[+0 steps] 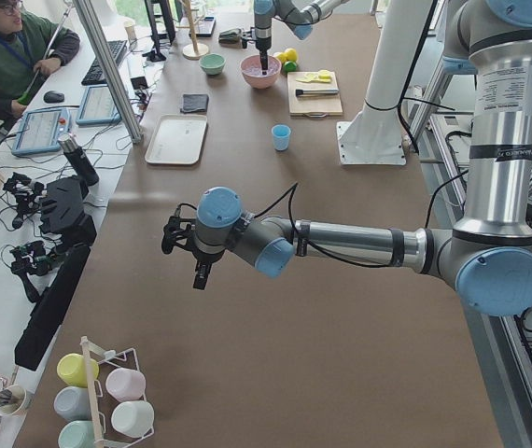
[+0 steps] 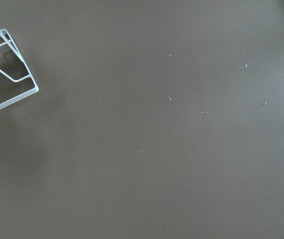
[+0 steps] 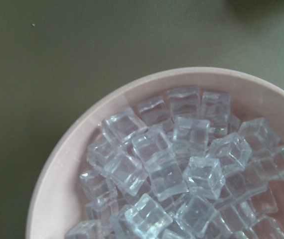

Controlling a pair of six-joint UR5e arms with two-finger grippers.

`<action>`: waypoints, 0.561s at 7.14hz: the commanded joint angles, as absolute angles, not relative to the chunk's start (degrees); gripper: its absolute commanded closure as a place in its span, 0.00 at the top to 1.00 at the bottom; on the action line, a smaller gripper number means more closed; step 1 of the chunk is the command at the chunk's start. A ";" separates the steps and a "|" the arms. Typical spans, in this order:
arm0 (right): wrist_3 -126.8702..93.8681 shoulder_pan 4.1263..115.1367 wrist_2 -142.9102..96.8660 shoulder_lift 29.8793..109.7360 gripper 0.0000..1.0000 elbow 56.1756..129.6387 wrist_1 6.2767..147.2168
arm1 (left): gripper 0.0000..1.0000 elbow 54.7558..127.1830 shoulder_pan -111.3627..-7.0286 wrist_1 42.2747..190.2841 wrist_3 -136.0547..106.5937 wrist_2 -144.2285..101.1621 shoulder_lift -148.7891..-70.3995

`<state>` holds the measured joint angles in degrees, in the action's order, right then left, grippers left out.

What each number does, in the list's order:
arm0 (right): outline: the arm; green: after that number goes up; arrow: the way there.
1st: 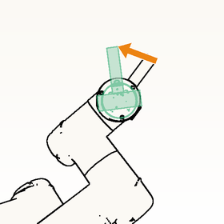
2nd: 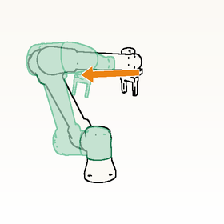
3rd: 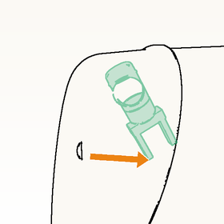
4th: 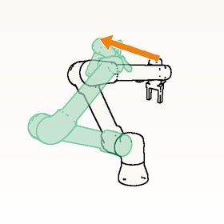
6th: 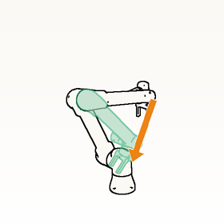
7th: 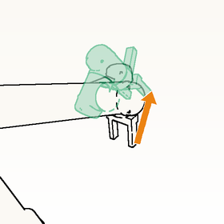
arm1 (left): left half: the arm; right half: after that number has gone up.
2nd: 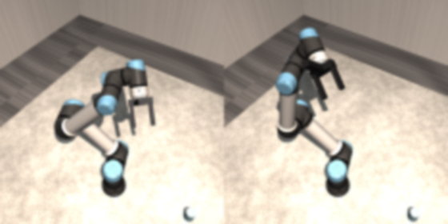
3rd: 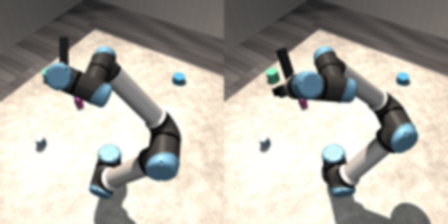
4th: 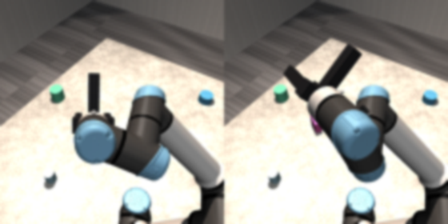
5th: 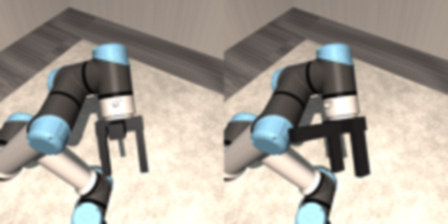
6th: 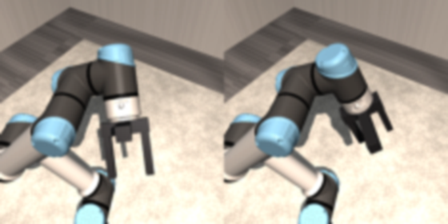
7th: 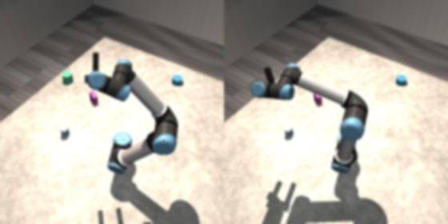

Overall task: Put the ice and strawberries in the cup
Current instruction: 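Lower the right gripper into the ice and grasp another cube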

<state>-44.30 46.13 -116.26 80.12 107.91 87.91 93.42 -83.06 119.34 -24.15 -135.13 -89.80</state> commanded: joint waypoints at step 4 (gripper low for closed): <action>-44.21 45.88 -115.40 80.07 0.00 106.61 87.98 | 0.98 93.34 -83.06 119.27 -24.26 -135.09 -90.62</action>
